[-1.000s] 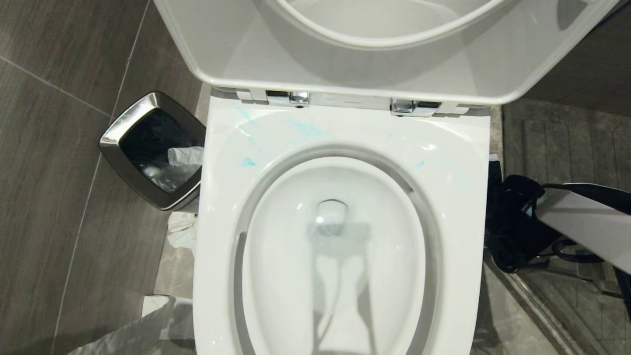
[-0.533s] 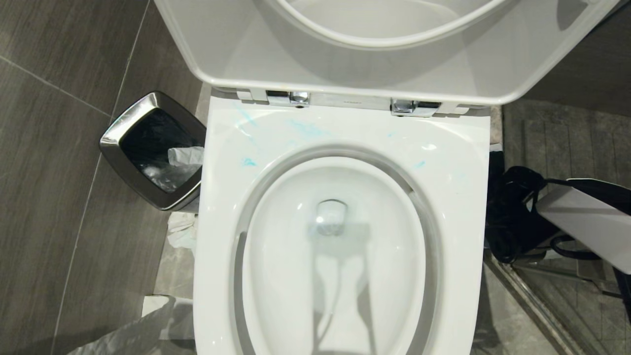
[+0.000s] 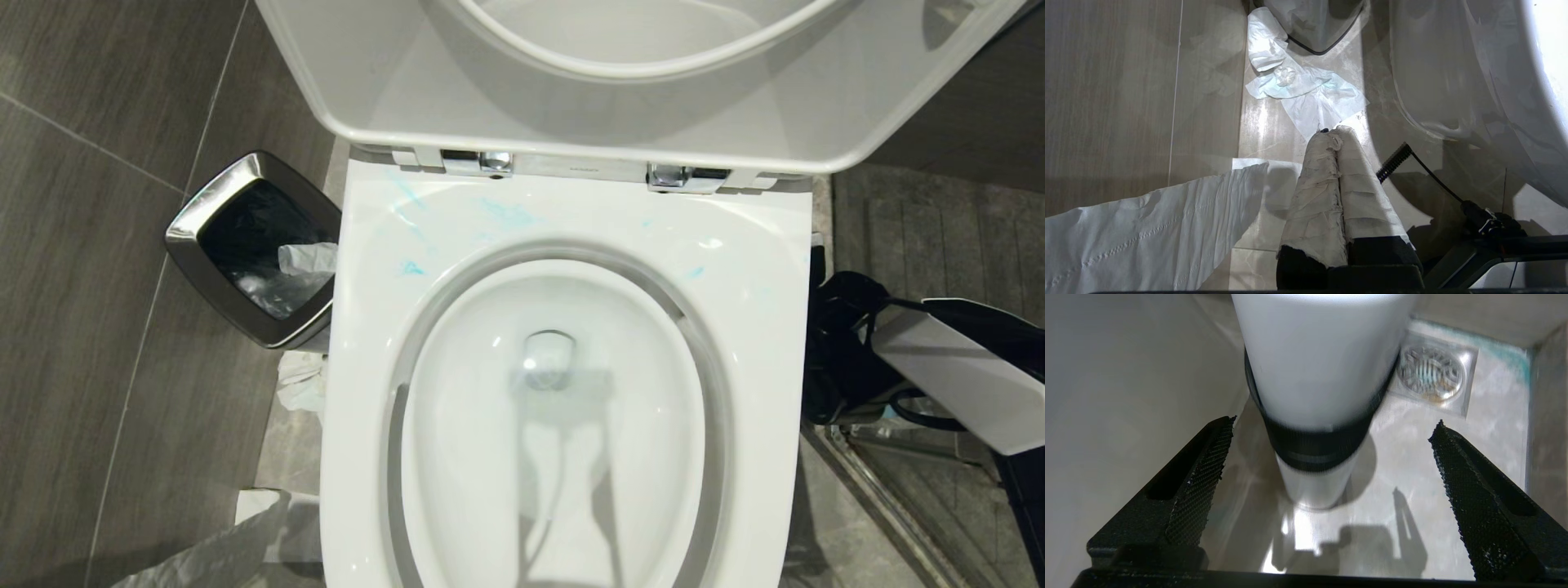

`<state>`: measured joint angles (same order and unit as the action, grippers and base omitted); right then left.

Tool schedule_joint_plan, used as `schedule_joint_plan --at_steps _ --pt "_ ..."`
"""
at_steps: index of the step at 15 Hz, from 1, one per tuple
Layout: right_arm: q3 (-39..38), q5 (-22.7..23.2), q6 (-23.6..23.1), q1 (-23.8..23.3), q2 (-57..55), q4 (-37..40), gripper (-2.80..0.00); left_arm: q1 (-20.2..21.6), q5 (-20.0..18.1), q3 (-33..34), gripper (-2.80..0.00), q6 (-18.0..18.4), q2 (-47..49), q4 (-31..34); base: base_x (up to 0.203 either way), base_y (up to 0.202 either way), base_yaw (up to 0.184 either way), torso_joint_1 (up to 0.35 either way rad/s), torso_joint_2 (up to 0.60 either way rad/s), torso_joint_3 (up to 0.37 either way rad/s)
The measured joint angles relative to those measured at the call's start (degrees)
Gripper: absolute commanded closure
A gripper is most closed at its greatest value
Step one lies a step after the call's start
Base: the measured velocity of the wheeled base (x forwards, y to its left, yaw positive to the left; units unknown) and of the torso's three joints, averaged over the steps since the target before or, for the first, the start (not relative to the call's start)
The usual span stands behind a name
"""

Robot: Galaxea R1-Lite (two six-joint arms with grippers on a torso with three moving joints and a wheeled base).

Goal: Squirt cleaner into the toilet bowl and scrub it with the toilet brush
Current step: Pour in the cleaning agent

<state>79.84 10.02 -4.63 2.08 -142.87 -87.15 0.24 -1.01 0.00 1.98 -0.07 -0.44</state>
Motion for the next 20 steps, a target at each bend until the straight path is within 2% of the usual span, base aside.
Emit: schedule_joint_plan --at_steps 3,8,12,20 --pt "2.5 0.0 -2.3 0.3 -0.6 0.0 -2.80 0.0 0.0 0.0 0.00 0.0 0.0 0.0 0.000 0.000 0.000 0.000 0.00 0.000" --pt "6.3 0.0 -2.8 1.6 -2.2 0.0 -2.80 0.0 0.0 0.0 0.00 0.0 0.0 0.0 0.000 0.000 0.000 0.000 0.00 0.000" --pt "9.5 -0.1 -5.7 2.1 -4.3 0.0 -2.80 0.0 0.0 0.0 0.00 0.0 0.0 0.0 0.000 0.000 0.000 0.000 0.00 0.000" --pt "15.8 -0.6 -5.8 2.0 -7.1 0.0 -2.80 0.0 0.0 0.0 0.00 0.0 0.0 0.0 0.000 0.000 0.000 0.000 0.00 0.000"
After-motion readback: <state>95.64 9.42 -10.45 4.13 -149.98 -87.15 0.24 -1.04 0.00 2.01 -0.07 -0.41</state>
